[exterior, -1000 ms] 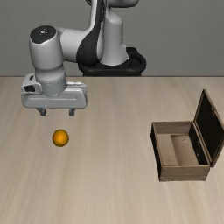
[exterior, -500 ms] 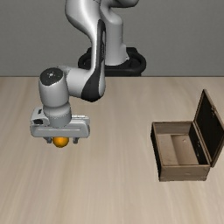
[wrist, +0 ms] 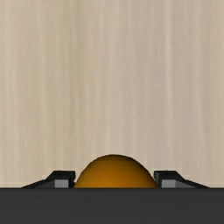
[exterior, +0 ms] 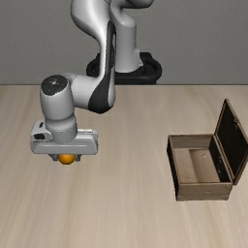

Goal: Pick up the orange and put it in the box

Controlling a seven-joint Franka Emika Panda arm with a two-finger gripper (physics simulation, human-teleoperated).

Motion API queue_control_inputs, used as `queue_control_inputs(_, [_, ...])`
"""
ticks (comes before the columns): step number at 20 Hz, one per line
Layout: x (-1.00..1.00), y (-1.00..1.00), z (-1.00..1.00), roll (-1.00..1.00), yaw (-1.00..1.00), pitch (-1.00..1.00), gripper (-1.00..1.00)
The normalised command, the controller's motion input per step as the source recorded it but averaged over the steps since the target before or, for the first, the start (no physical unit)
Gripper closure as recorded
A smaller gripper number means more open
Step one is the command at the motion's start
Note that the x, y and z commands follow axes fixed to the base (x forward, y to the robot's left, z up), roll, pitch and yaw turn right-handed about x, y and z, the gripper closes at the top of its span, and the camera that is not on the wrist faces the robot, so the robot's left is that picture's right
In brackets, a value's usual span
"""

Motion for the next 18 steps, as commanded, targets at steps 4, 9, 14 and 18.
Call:
queue_control_inputs(4, [0.0,0.0,0.25,0.0,0.0,0.0,1.0])
queue_control_inputs(9, [0.0,0.0,1.0,0.0,0.0,0.0,1.0])
queue_control_inputs(14, [0.0,0.0,1.0,0.0,0.0,0.0,1.0])
queue_control_inputs(18, [0.0,0.0,1.0,0.0,0.0,0.0,1.0])
